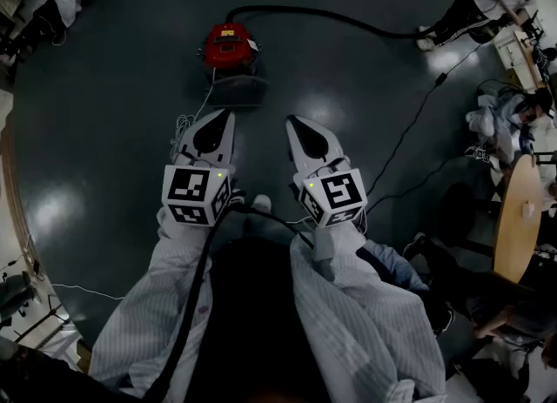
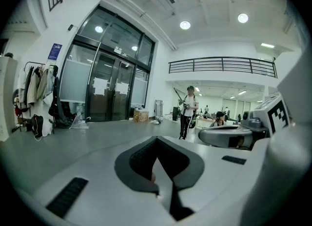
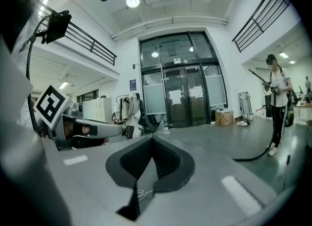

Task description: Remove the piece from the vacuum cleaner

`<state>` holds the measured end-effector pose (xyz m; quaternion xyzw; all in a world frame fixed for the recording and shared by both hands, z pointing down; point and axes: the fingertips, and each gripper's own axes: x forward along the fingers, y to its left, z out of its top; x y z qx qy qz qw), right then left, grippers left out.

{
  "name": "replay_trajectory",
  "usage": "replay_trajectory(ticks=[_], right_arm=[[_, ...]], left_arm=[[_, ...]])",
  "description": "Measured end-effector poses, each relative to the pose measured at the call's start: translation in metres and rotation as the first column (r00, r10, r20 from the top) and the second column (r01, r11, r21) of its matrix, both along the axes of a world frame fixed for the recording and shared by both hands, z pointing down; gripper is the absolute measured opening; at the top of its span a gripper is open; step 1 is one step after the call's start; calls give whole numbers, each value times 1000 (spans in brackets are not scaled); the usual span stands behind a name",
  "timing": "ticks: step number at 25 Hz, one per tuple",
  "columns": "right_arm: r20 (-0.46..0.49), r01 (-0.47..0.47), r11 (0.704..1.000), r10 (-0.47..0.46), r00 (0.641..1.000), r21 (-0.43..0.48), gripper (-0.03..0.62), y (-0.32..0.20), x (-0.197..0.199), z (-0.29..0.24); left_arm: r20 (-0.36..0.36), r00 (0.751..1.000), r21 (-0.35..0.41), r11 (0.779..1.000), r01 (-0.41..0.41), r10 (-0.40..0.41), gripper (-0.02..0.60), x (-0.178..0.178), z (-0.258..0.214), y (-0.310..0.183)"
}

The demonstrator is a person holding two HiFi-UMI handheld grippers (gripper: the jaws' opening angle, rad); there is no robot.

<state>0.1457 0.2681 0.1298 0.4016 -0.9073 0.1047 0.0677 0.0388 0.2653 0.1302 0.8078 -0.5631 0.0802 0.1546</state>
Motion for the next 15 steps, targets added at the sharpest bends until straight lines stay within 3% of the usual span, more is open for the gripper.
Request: replay_trajectory(ticks=[15], right_arm=[[54,-10,1000,10,998,6,2,0,10,-3]], left_arm=[[16,1000,-8,1000,1,-1,3,9,5,-1]])
